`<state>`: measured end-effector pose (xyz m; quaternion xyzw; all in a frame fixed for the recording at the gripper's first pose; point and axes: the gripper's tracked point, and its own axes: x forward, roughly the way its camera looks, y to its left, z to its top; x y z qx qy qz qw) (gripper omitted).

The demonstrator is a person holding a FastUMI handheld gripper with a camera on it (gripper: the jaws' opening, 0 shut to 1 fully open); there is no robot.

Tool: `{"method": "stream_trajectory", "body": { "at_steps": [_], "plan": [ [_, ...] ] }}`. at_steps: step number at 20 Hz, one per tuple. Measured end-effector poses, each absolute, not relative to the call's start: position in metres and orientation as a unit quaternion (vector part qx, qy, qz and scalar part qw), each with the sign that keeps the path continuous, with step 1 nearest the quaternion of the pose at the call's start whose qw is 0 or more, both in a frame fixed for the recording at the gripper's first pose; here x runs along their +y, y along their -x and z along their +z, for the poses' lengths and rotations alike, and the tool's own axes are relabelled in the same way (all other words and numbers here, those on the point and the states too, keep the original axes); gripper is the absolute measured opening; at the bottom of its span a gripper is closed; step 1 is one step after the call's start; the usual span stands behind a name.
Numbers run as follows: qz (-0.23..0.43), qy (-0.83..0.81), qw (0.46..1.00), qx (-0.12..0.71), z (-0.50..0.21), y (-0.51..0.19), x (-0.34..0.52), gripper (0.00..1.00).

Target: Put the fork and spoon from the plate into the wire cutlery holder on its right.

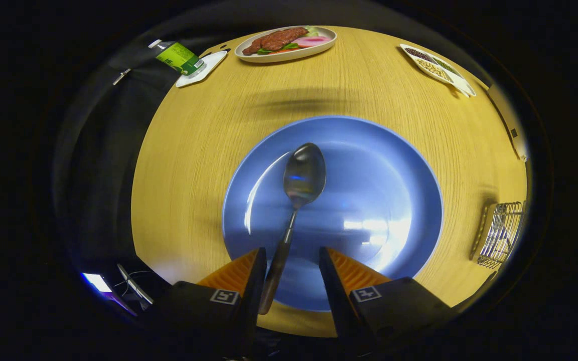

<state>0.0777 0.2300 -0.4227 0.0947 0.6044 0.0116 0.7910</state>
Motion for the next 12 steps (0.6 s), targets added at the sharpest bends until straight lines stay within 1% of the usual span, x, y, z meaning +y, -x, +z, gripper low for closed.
{"method": "stream_trajectory", "body": {
  "at_steps": [2, 3, 5, 6, 7, 8, 9, 11, 12],
  "plan": [
    [0.012, -0.096, 0.782, 0.616, -0.427, -0.075, 0.235, 0.42],
    [0.011, -0.096, 0.781, 0.617, -0.428, -0.075, 0.233, 0.29],
    [0.014, -0.093, 0.777, 0.622, -0.428, -0.075, 0.229, 0.17],
    [0.021, -0.096, 0.778, 0.62, -0.434, -0.074, 0.231, 0.17],
    [0.041, -0.101, 0.775, 0.622, -0.427, -0.074, 0.233, 0.13],
    [0.059, -0.107, 0.771, 0.625, -0.424, -0.07, 0.237, 0.13],
    [0.078, -0.106, 0.765, 0.63, -0.424, -0.066, 0.239, 0.11],
    [0.088, -0.103, 0.767, 0.627, -0.419, -0.063, 0.228, 0.11],
    [0.091, -0.106, 0.766, 0.628, -0.416, -0.061, 0.225, 0.09]
  ]
}}
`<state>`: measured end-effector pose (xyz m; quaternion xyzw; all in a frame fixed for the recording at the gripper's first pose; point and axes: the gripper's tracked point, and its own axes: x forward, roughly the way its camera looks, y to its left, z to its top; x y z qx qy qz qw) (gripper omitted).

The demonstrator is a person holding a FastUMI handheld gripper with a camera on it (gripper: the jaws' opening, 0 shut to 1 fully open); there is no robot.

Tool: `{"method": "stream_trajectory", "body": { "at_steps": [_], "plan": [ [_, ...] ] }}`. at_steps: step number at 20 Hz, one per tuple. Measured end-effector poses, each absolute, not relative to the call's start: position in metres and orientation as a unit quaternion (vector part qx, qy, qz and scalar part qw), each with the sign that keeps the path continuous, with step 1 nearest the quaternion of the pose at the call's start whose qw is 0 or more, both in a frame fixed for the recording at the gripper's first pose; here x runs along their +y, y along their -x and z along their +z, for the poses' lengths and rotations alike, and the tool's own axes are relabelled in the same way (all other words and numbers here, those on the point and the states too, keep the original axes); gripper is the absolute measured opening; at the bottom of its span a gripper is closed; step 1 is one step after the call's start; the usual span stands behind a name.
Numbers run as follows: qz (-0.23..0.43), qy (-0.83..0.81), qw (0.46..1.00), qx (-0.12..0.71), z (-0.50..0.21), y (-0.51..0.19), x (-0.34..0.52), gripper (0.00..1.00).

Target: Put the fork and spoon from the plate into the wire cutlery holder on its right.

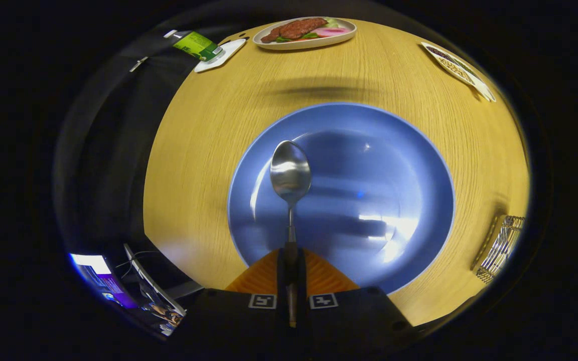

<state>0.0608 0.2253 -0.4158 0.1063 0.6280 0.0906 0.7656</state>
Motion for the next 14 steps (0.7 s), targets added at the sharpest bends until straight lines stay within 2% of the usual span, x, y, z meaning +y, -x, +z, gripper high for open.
{"method": "stream_trajectory", "body": {
  "at_steps": [7, 14],
  "plan": [
    [0.116, -0.11, 0.777, 0.609, -0.368, -0.048, 0.204, 0.08],
    [0.123, -0.094, 0.794, 0.588, -0.295, -0.027, 0.135, 0.08]
  ]
}}
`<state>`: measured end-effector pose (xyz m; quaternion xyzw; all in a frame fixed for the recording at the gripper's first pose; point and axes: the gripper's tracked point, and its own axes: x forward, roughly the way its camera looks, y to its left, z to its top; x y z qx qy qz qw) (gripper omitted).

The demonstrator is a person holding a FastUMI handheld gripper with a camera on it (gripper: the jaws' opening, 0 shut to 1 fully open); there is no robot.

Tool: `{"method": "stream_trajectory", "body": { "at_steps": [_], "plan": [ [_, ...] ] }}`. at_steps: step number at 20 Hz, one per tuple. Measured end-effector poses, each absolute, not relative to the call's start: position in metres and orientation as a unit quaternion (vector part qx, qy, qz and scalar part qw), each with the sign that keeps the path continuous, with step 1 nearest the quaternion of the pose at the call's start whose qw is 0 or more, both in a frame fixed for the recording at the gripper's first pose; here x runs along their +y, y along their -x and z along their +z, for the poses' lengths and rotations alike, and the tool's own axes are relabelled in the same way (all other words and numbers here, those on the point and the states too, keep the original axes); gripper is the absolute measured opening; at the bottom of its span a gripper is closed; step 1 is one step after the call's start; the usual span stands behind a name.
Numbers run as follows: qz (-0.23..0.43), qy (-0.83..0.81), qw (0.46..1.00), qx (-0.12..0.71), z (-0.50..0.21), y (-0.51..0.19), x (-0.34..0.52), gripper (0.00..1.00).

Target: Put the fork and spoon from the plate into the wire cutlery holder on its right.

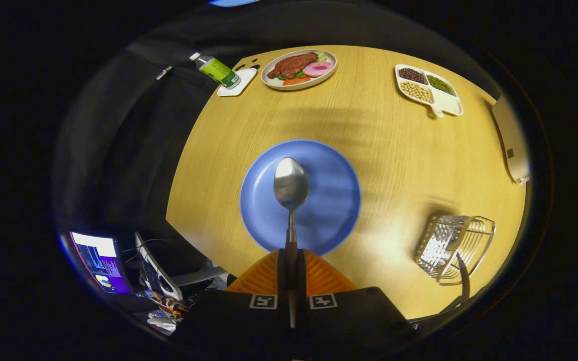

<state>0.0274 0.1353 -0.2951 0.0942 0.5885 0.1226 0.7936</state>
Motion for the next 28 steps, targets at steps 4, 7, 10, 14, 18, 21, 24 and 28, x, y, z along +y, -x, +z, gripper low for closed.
{"method": "stream_trajectory", "body": {
  "at_steps": [4, 7, 10, 14, 18, 21, 24, 28],
  "plan": [
    [0.118, -0.091, 0.786, 0.601, -0.261, -0.001, 0.082, 0.08],
    [0.116, -0.052, 0.78, 0.612, -0.243, 0.018, 0.039, 0.08],
    [0.106, -0.036, 0.77, 0.628, -0.236, 0.037, 0.004, 0.08],
    [0.092, -0.011, 0.747, 0.658, -0.237, 0.053, -0.043, 0.08],
    [0.069, 0.05, 0.724, 0.684, -0.253, 0.057, -0.089, 0.08],
    [0.072, 0.026, 0.704, 0.706, -0.27, 0.053, -0.088, 0.08],
    [0.078, 0.03, 0.684, 0.724, -0.281, 0.047, -0.088, 0.08],
    [0.081, 0.026, 0.669, 0.738, -0.291, 0.036, -0.085, 0.09]
  ]
}}
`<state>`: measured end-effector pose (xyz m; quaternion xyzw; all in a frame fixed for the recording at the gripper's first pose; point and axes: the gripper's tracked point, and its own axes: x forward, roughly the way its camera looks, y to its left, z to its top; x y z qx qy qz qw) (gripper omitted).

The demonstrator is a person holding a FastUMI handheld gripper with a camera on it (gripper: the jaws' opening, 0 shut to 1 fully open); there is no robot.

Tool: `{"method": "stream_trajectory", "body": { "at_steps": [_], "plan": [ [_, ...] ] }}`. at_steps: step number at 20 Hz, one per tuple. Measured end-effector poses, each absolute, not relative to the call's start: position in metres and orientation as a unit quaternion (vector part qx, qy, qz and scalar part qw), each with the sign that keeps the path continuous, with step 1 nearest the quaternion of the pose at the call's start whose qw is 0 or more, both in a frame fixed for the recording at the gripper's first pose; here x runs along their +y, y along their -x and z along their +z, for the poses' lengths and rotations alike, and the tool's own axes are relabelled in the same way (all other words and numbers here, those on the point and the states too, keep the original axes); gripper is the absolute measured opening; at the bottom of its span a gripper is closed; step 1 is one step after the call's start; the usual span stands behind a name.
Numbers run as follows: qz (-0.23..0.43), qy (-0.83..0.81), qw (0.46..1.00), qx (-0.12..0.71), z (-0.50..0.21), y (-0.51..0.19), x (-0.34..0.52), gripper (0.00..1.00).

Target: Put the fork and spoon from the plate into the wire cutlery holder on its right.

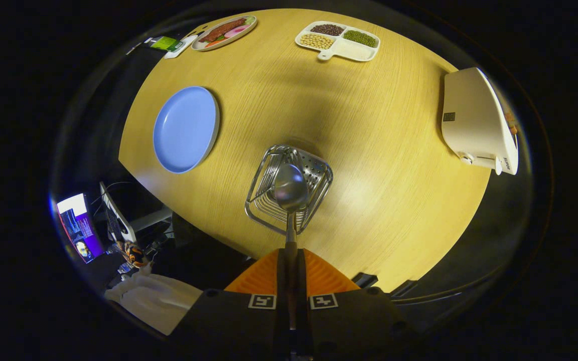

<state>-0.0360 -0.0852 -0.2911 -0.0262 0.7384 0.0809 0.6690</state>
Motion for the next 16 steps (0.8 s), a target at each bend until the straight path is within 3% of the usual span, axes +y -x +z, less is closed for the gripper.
{"method": "stream_trajectory", "body": {
  "at_steps": [6, 7, 9, 12, 13, 16],
  "plan": [
    [0.068, -0.012, 0.675, 0.735, -0.291, 0.021, -0.078, 0.16],
    [0.071, -0.017, 0.68, 0.729, -0.289, 0.018, -0.076, 0.28],
    [0.075, -0.02, 0.698, 0.712, -0.281, 0.014, -0.072, 0.36],
    [0.099, -0.035, 0.741, 0.663, -0.267, 0.007, -0.05, 0.86],
    [0.104, -0.037, 0.755, 0.646, -0.262, 0.008, -0.043, 0.99],
    [0.105, -0.034, 0.798, 0.593, -0.246, 0.012, -0.027, 0.99]
  ]
}}
